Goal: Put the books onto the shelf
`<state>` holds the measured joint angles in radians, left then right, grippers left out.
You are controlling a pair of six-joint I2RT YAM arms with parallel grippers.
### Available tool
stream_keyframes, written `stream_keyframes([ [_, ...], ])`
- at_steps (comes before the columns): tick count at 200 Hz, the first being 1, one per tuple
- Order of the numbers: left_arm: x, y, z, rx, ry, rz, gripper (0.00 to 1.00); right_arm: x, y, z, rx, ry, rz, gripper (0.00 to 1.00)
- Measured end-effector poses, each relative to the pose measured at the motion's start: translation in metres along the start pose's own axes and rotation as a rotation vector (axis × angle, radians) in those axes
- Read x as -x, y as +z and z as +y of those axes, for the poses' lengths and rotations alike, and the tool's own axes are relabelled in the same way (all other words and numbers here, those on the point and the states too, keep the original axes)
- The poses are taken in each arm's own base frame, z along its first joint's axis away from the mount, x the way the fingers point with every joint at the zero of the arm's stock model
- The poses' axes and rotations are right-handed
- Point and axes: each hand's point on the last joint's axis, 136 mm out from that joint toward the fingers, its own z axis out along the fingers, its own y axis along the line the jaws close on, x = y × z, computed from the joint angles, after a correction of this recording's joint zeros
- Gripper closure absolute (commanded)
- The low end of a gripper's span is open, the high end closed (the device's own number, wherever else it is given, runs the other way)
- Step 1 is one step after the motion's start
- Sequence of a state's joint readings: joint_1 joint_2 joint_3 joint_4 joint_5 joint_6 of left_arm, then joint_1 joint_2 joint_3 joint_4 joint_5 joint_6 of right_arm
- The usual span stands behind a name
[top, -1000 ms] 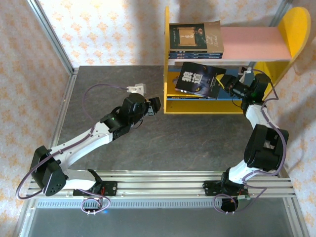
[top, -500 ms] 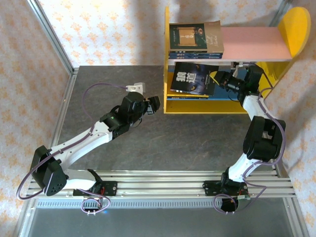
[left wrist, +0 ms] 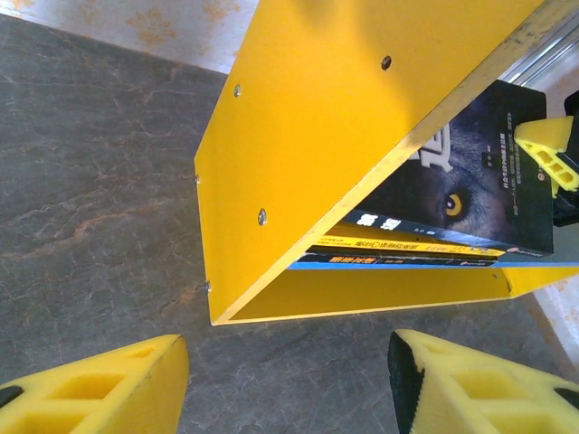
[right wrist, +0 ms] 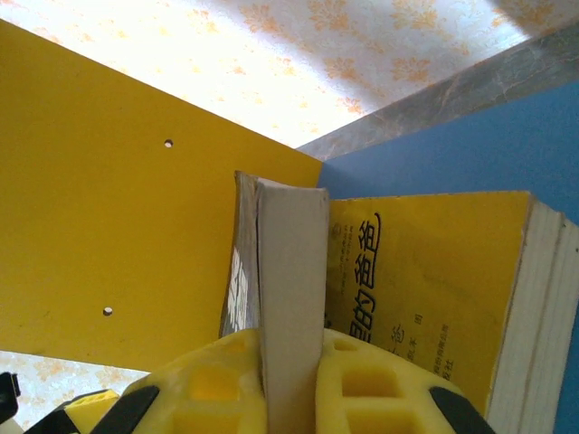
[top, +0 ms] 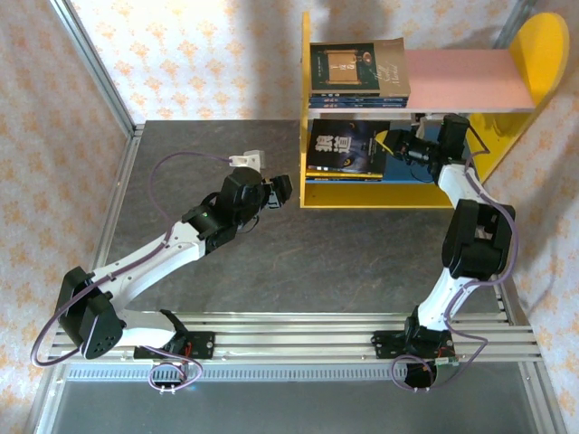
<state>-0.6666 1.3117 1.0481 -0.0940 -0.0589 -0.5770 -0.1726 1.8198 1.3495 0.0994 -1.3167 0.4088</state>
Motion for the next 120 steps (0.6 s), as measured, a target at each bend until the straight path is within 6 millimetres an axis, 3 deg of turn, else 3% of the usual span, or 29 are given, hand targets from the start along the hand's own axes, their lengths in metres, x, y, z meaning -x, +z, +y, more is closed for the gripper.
stream_keyframes([
  [56, 0.0, 0.0, 0.001, 0.001, -0.001, -0.001, 0.4, -0.001, 0.002, 0.001, -0.005, -0.055, 0.075, 0.92],
  [120, 0.0, 0.0, 0.001, 0.001, -0.001, -0.001, 0.4, -0.005, 0.011, -0.022, -0.022, 0.026, 0.08, 0.91],
])
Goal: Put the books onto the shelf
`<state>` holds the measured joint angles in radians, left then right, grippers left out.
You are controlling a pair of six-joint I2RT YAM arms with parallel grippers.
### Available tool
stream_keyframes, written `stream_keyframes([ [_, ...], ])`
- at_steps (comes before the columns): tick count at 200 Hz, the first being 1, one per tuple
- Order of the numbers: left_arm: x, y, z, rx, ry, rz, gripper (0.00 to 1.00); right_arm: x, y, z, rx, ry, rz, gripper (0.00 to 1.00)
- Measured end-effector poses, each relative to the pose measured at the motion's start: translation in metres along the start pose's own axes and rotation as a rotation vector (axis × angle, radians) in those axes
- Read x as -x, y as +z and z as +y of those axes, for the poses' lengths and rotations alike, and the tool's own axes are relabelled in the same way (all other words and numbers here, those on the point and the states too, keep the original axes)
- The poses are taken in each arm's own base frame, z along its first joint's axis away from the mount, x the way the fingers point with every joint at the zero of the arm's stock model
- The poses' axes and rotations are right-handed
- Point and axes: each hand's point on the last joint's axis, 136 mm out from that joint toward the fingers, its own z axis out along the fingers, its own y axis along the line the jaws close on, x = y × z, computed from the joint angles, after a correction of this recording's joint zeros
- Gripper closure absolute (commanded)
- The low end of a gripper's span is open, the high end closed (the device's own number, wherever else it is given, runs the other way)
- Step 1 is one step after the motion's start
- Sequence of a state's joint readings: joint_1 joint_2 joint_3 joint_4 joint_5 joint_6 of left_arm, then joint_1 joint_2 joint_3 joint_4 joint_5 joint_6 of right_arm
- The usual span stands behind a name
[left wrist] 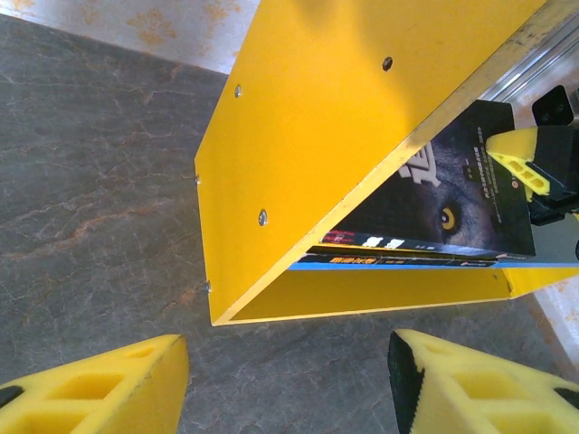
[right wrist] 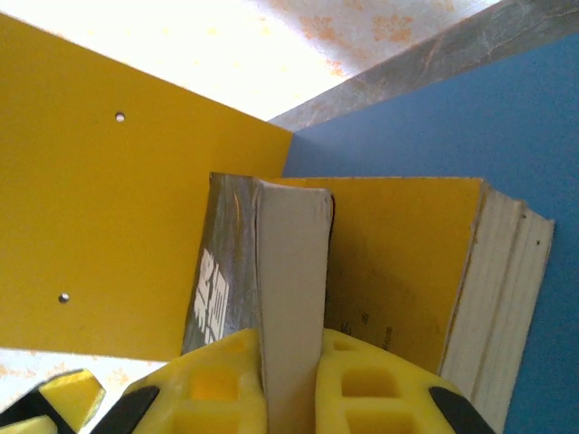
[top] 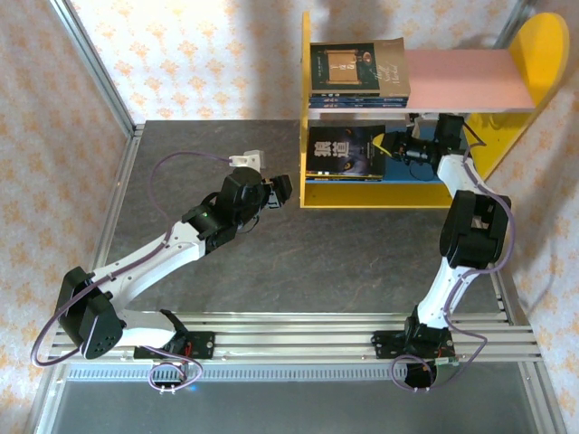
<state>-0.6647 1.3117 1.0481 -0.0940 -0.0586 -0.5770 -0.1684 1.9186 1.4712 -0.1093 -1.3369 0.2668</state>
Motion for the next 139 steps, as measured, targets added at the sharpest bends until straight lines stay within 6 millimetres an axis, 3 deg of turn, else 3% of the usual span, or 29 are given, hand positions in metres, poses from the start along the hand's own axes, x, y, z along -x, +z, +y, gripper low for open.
stream_keyframes([
  [74, 0.0001, 0.0, 0.0001, 0.0, -0.001, 0.0, 0.4, -0.0001, 0.0036, -0.0044, -0.001, 0.013, -0.015, 0.87],
  [139, 0.0012, 0.0004, 0.0018, 0.002, -0.003, -0.001, 0.4, 0.0006, 0.005, -0.0053, -0.031, 0.001, -0.008, 0.68],
])
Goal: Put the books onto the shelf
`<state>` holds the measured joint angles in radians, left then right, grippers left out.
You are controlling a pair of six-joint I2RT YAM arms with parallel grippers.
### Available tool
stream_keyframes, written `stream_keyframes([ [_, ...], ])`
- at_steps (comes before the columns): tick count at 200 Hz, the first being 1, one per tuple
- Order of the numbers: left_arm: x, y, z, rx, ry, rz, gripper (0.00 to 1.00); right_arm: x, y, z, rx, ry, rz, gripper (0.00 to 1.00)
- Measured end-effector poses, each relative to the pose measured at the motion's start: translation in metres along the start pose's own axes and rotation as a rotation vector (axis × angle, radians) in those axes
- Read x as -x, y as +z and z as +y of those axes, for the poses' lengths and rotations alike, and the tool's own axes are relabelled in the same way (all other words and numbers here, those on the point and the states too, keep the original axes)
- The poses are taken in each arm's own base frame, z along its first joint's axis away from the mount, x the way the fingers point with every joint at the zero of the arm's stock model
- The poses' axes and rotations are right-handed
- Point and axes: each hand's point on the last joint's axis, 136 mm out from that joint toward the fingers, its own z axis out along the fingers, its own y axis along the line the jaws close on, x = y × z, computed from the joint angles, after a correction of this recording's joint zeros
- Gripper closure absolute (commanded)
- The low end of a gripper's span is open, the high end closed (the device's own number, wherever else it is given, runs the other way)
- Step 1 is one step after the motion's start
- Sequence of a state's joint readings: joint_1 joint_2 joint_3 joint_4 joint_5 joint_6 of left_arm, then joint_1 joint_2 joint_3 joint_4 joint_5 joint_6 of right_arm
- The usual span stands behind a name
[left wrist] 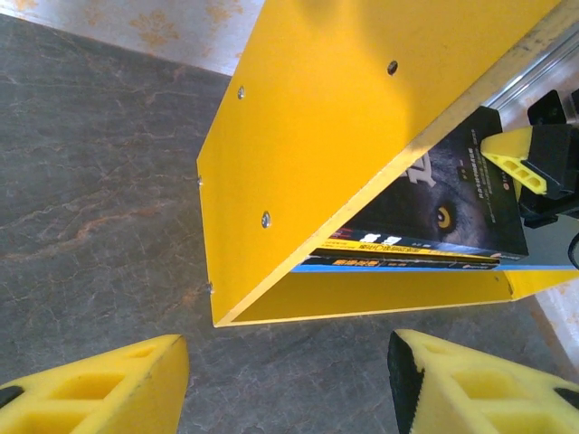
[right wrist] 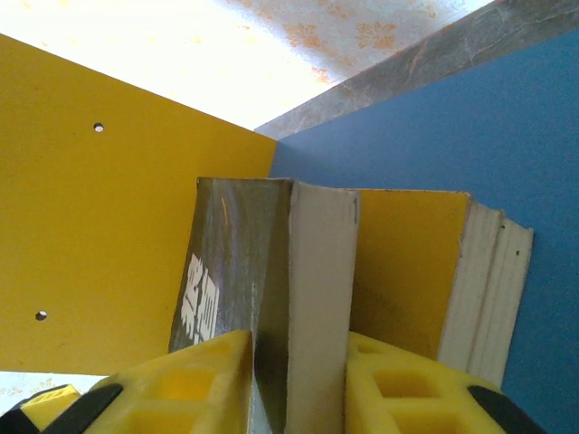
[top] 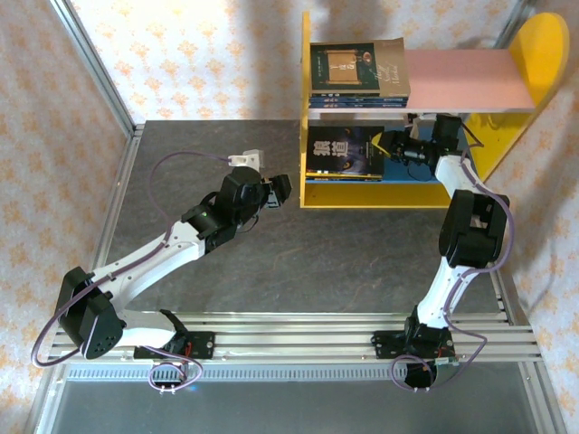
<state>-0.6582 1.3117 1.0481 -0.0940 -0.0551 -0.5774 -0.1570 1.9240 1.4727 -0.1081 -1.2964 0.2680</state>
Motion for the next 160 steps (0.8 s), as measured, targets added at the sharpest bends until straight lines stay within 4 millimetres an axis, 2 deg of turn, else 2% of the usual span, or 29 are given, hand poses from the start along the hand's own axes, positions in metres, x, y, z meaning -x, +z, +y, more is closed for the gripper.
stream_keyframes([
  [35, 0.0, 0.0, 0.0, 0.0, 0.0, 0.0, 0.4, 0.003, 0.002, 0.001, -0.011, -0.007, -0.003, 0.58],
  [63, 0.0, 0.0, 0.0, 0.0, 0.0, 0.0, 0.4, 0.005, 0.003, 0.001, -0.02, -0.012, -0.009, 0.46],
  [90, 0.0, 0.0, 0.0, 0.0, 0.0, 0.0, 0.4, 0.013, 0.002, -0.003, -0.069, -0.013, -0.039, 0.37],
  [128, 0.0, 0.0, 0.0, 0.0, 0.0, 0.0, 0.4, 0.018, -0.001, -0.016, -0.163, 0.003, -0.078, 0.34],
  [160, -0.001, 0.0, 0.001, 0.001, 0.0, 0.001, 0.4, 0.01, -0.009, -0.022, -0.236, 0.028, -0.093, 0.35],
])
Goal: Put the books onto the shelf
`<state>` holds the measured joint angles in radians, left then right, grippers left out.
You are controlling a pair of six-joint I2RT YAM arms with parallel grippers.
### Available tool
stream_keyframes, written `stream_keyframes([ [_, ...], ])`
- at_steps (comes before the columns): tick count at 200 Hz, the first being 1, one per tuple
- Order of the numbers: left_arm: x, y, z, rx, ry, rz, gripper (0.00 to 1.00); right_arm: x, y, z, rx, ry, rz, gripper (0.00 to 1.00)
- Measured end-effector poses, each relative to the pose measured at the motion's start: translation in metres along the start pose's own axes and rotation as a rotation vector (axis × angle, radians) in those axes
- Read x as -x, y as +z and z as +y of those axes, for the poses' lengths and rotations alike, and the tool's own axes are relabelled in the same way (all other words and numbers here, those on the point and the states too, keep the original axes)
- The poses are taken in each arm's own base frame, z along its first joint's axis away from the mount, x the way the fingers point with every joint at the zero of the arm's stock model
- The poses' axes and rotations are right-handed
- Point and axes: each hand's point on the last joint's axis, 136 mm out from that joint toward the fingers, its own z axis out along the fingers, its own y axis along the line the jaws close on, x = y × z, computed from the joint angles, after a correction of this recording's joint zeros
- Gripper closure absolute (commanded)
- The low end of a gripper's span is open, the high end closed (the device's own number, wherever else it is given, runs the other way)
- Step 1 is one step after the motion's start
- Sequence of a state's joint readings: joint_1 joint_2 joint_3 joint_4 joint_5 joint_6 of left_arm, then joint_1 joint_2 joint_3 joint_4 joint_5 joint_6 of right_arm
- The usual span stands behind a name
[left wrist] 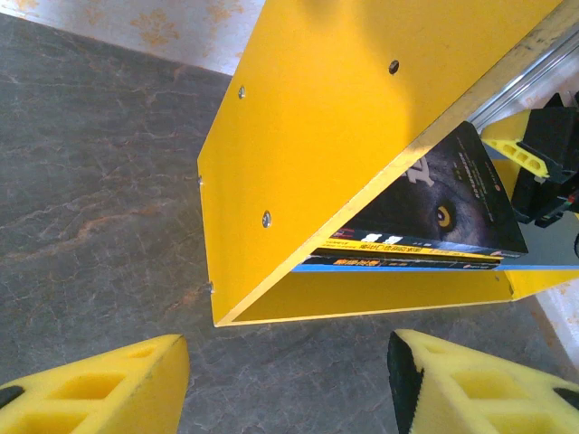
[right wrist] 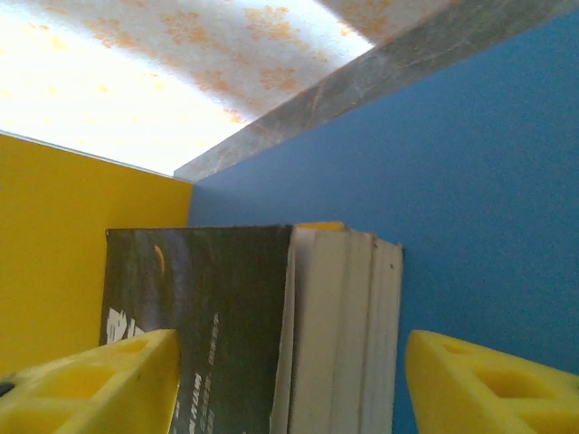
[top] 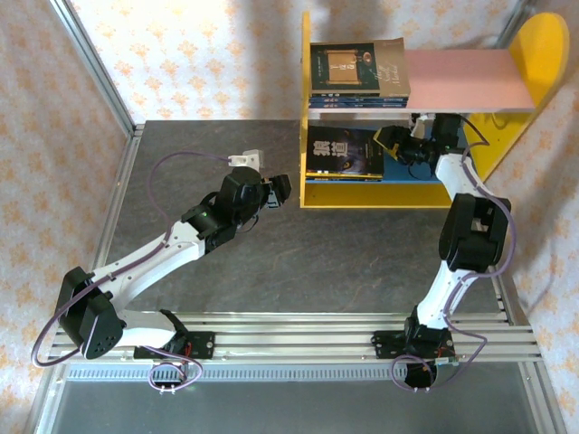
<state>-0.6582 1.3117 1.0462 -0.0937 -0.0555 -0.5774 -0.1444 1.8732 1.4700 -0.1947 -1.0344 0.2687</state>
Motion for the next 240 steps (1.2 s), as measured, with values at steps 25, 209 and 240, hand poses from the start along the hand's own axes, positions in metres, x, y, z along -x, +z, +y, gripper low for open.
stream_keyframes([
  [25, 0.0, 0.0, 0.0, 0.0, 0.0, 0.0, 0.4, -0.007, -0.007, 0.004, -0.023, -0.004, -0.005, 0.38],
  [209, -0.001, 0.0, 0.0, 0.001, 0.0, 0.001, 0.4, -0.015, 0.004, 0.019, -0.032, -0.056, 0.042, 0.51],
  [240, -0.001, 0.0, 0.0, 0.001, 0.0, 0.001, 0.4, -0.016, 0.004, 0.018, -0.034, -0.055, 0.047, 0.51],
])
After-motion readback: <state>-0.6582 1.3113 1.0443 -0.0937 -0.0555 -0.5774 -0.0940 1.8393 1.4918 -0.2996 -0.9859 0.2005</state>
